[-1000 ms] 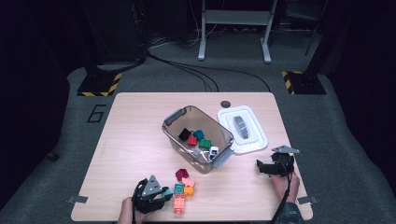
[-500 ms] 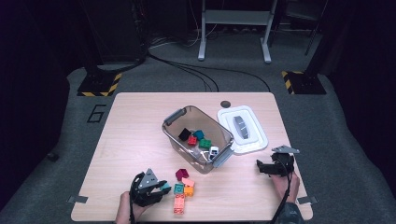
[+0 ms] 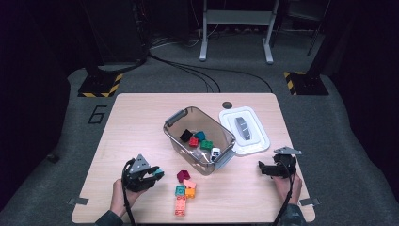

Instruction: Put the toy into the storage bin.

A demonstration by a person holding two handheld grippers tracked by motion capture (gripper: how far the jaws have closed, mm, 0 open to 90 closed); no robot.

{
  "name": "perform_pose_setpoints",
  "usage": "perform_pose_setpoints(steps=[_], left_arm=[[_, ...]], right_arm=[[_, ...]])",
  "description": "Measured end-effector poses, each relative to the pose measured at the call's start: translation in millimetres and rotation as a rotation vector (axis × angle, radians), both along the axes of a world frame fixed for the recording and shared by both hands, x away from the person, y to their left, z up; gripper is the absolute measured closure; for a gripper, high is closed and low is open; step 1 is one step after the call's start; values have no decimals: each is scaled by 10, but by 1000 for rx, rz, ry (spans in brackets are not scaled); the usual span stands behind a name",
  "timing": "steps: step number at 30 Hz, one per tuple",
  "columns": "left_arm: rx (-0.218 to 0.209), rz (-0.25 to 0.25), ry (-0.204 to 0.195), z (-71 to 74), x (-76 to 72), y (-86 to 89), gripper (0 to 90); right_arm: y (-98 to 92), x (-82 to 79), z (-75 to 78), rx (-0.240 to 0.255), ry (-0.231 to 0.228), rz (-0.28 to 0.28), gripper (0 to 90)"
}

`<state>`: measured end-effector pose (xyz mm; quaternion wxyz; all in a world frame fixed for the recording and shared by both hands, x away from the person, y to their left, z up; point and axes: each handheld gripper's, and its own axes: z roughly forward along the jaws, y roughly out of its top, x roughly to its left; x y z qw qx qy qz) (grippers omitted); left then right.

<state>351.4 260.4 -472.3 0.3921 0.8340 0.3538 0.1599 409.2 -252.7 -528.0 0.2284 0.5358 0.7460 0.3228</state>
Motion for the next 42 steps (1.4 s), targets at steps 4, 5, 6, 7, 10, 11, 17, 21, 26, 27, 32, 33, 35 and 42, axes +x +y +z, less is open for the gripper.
perform_pose_setpoints(steps=[4,5,6,7,10,11,17,21,26,27,32,33,35,42], left_arm=[[-10,20,-5,22,89,23,675],[-10,16,1,30,112,26,675],[-7,18,3,36,137,25,675],[-8,16,4,40,152,23,675],[-1,16,5,57,205,15,675],[-3,22,-2,59,220,12,675],[-4,30,6,108,328,46,675],[-4,38,6,154,392,72,675],[-13,50,-3,244,471,101,675],[-14,55,-4,266,486,109,675],[-20,68,-14,359,567,160,675],[-22,71,-15,376,582,169,675],[-21,78,-21,408,612,184,675],[-18,94,-30,503,710,224,675]], right_arm=[[0,0,0,0,0,0,53],[0,0,0,0,0,0,53],[0,0,0,0,0,0,53],[0,0,0,0,0,0,53],[0,0,0,0,0,0,53],[-1,1,0,0,0,0,53],[-1,1,0,0,0,1,54],[-1,1,0,0,0,0,54],[-1,1,0,0,0,0,54],[-1,1,0,0,0,0,54],[-1,1,0,0,-1,-1,55],[-2,2,0,-1,-2,1,55],[-3,3,-1,-2,-3,2,55],[-1,2,0,0,-1,0,55]])
